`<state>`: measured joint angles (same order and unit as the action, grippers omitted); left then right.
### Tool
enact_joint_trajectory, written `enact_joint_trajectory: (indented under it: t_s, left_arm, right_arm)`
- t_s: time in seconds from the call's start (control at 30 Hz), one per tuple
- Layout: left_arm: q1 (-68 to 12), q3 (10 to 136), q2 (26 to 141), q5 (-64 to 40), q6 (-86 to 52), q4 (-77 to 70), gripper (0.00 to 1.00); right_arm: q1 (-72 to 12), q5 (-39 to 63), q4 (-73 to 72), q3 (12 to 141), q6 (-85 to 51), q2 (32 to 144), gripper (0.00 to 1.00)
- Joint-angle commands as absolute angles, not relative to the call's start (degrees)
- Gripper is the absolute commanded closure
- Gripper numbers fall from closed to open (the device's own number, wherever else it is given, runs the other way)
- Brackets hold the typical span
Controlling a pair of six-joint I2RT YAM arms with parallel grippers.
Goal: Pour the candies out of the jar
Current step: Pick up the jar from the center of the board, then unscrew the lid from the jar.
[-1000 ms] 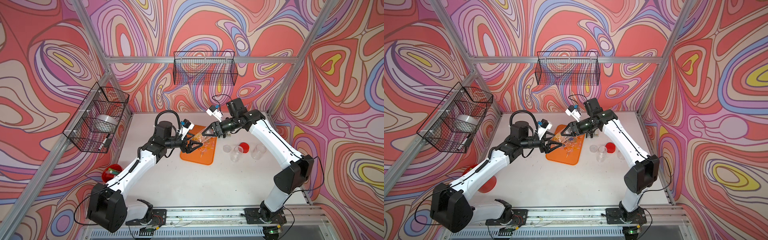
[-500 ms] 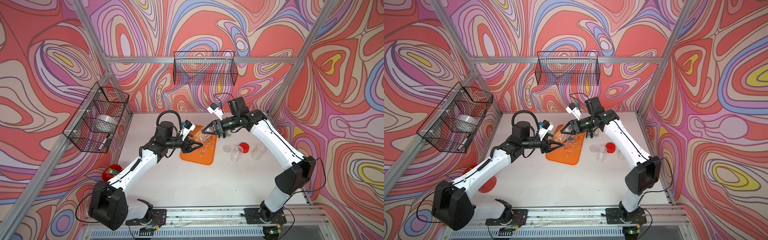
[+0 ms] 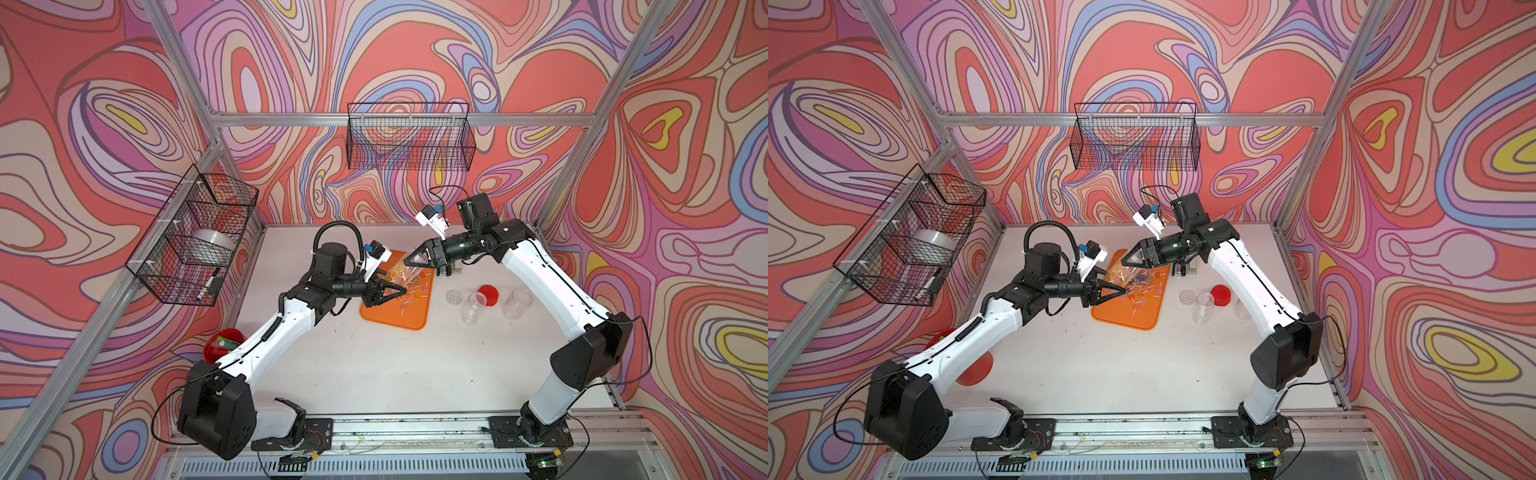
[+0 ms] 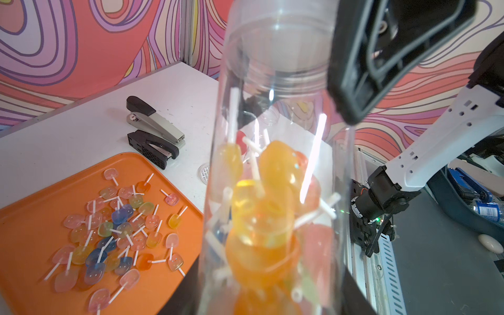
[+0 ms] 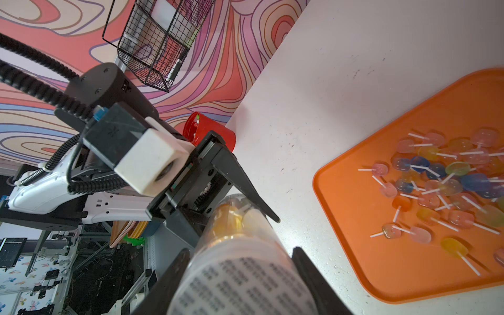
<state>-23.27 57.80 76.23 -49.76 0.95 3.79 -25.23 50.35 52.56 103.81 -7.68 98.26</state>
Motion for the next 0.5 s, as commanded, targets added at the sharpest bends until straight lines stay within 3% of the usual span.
enact_joint_trajectory:
  t_s: [0.0,0.1,0.3,0.47]
  left_arm:
    - [-23.0,58.7,75.7,-47.8,-1.4,1.6,0.96]
    - [-23.1,58.2,75.3,-47.1,-2.0,0.9,1.0]
    - [-24.0,57.5,74.4,-43.9,-2.8,0.1,1.0]
    - [-25.4,55.7,73.7,-39.7,-4.1,-2.4,1.0]
  right_arm:
    - [-26.0,46.5,51.5,103.2,-8.5,96.5,0.28]
    - [-26.0,43.2,48.8,102.4,-11.7,95.3,0.14]
    - [-26.0,34.8,45.2,101.4,-19.0,93.6,0.02]
    - [-26.0,26.8,40.3,98.2,-26.7,90.4,0.02]
